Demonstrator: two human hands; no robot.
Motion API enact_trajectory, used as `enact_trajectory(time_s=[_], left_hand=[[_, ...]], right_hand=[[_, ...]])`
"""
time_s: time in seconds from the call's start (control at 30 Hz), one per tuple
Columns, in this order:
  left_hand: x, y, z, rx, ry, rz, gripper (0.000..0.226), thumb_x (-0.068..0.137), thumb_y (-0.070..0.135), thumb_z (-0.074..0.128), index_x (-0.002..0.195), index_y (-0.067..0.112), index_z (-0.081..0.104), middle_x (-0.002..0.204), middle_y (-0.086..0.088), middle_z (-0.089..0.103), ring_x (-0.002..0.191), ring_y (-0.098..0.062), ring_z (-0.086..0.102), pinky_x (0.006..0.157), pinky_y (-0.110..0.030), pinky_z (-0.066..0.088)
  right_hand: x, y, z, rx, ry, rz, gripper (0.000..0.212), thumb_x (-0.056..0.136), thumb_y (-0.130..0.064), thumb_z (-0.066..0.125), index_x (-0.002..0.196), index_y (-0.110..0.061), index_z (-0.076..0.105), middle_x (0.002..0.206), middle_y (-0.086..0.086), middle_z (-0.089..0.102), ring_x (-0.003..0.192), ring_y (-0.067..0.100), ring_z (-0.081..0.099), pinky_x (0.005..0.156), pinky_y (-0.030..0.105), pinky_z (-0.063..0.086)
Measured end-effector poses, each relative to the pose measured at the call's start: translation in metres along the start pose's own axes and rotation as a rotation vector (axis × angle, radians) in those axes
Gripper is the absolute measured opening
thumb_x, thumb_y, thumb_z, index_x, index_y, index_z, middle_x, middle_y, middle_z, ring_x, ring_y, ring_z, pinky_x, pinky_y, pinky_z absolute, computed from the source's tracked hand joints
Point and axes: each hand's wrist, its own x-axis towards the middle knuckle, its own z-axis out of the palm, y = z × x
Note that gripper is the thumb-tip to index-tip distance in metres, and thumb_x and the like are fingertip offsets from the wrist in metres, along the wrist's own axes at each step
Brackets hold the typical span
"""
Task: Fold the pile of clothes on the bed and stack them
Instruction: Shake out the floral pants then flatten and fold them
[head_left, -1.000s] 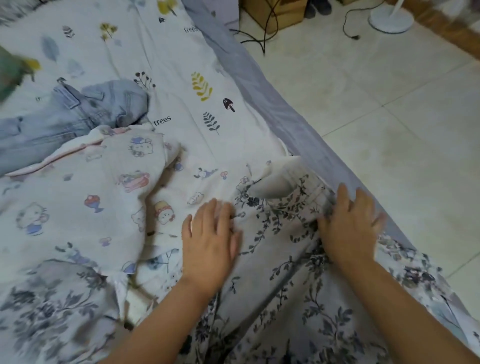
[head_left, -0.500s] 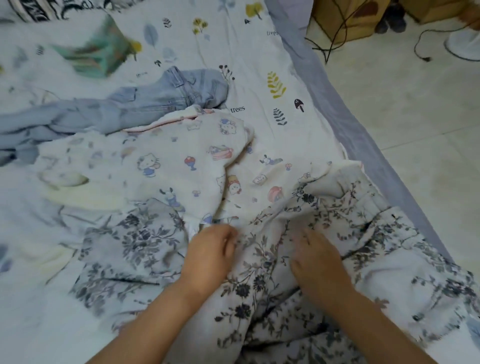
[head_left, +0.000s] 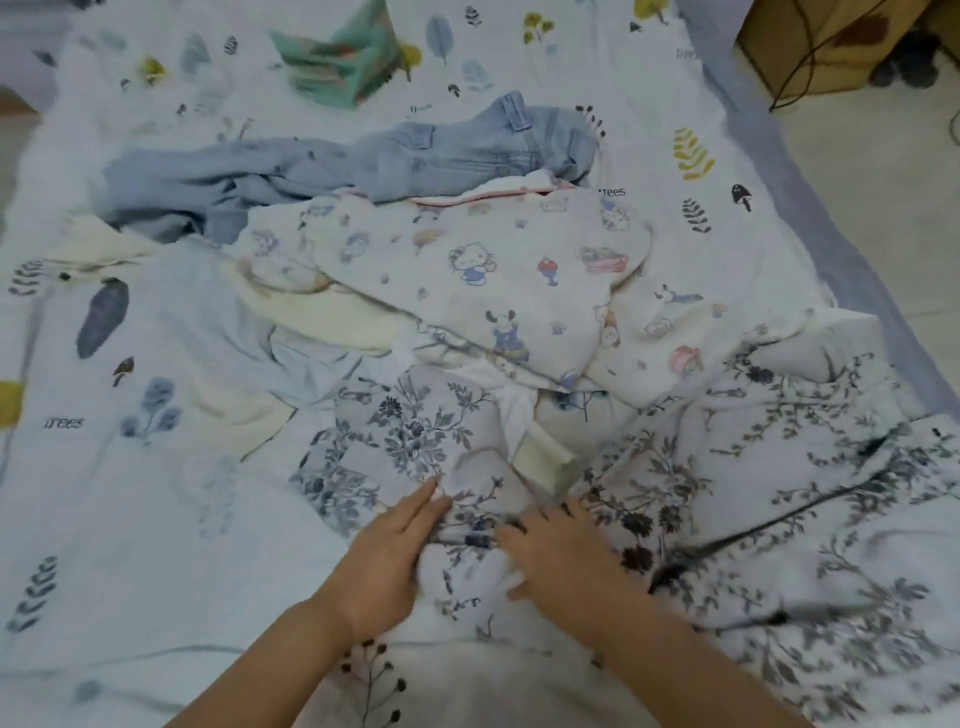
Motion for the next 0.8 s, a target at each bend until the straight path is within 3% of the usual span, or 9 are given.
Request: enact_trajectory(time_s=[0.13, 0.2, 0.27, 0.33, 0.47, 0.57, 0.67, 0.73, 0.8], left_hand=[[0.001, -0.002, -0.009, 0.114, -0.103, 0.029, 0.067, 0.08, 0.047, 0.063, 0.139, 0.033, 0.033, 0.147, 0.013, -0.023, 0.142, -0.014, -0.017, 0.114, -0.041, -0.009], [0.003, 0.006, -0.026, 0.08, -0.14, 0.042, 0.059, 0.079, 0.052, 0.062, 0.131, 0.032, 0.046, 0.153, 0.015, 0.009, 0.144, -0.011, 0.006, 0.115, -0.037, 0.002], [0.003, 0.014, -0.05, 0.002, -0.225, 0.038, 0.041, 0.077, 0.049, 0.065, 0.11, 0.026, 0.058, 0.125, 0.008, 0.058, 0.118, -0.012, 0.049, 0.095, -0.021, 0.032], [-0.004, 0.021, -0.077, -0.177, -0.408, 0.016, 0.028, 0.073, 0.051, 0.067, 0.087, 0.028, 0.059, 0.086, 0.01, 0.064, 0.081, -0.009, 0.059, 0.07, -0.022, 0.042], [-0.02, 0.022, -0.115, -0.499, -0.718, -0.018, 0.033, 0.068, 0.057, 0.066, 0.092, 0.036, 0.066, 0.093, 0.015, 0.07, 0.086, -0.003, 0.065, 0.084, -0.026, 0.053], [-0.013, 0.009, -0.11, -0.222, -0.48, -0.1, 0.039, 0.076, 0.056, 0.064, 0.095, 0.022, 0.062, 0.094, 0.004, 0.065, 0.09, -0.013, 0.061, 0.072, -0.023, 0.045], [-0.012, -0.003, -0.079, 0.283, -0.08, -0.165, 0.04, 0.088, 0.052, 0.05, 0.111, 0.02, 0.052, 0.106, 0.001, 0.054, 0.102, -0.019, 0.053, 0.079, -0.029, 0.039], [-0.019, -0.003, -0.05, 0.214, 0.119, -0.175, 0.04, 0.09, 0.056, 0.041, 0.104, 0.021, 0.054, 0.102, 0.002, 0.054, 0.095, -0.018, 0.053, 0.078, -0.028, 0.04], [-0.027, 0.0, -0.027, -0.054, 0.109, -0.185, 0.044, 0.084, 0.064, 0.042, 0.086, 0.022, 0.054, 0.087, 0.004, 0.055, 0.078, -0.013, 0.052, 0.069, -0.028, 0.043]], right_hand=[[-0.019, 0.003, -0.02, 0.237, 0.019, 0.036, 0.034, 0.086, -0.045, 0.056, 0.11, -0.022, 0.058, 0.107, -0.001, 0.064, 0.101, 0.019, 0.057, 0.092, 0.028, 0.037], [-0.029, 0.004, -0.037, 0.377, 0.028, 0.071, 0.023, 0.087, -0.039, 0.056, 0.101, -0.021, 0.059, 0.098, -0.002, 0.065, 0.089, 0.016, 0.057, 0.08, 0.029, 0.042], [-0.038, 0.007, -0.058, 0.494, 0.03, 0.12, 0.016, 0.085, -0.038, 0.058, 0.097, -0.027, 0.061, 0.088, -0.011, 0.065, 0.079, 0.008, 0.056, 0.07, 0.024, 0.044], [-0.044, 0.01, -0.079, 0.59, -0.02, 0.135, 0.013, 0.082, -0.038, 0.062, 0.095, -0.037, 0.061, 0.08, -0.019, 0.064, 0.075, -0.002, 0.055, 0.065, 0.016, 0.041], [-0.044, 0.016, -0.102, 0.735, -0.136, 0.151, 0.006, 0.078, -0.036, 0.067, 0.082, -0.034, 0.064, 0.076, -0.013, 0.064, 0.071, 0.0, 0.057, 0.065, 0.021, 0.044], [-0.03, 0.008, -0.091, 0.63, -0.096, 0.215, 0.019, 0.079, -0.039, 0.064, 0.081, -0.022, 0.058, 0.075, -0.006, 0.06, 0.071, 0.005, 0.055, 0.066, 0.025, 0.043], [-0.01, -0.006, -0.063, 0.451, -0.019, 0.263, 0.02, 0.089, -0.037, 0.053, 0.078, -0.025, 0.043, 0.074, -0.014, 0.049, 0.075, 0.01, 0.051, 0.059, 0.023, 0.034], [0.003, -0.012, -0.045, 0.394, 0.043, 0.283, 0.012, 0.094, -0.033, 0.044, 0.085, -0.027, 0.041, 0.082, -0.01, 0.049, 0.084, 0.015, 0.053, 0.065, 0.025, 0.033], [0.012, -0.012, -0.036, 0.398, 0.129, 0.323, 0.012, 0.096, -0.032, 0.042, 0.087, -0.024, 0.042, 0.085, -0.005, 0.054, 0.084, 0.018, 0.055, 0.066, 0.027, 0.035]])
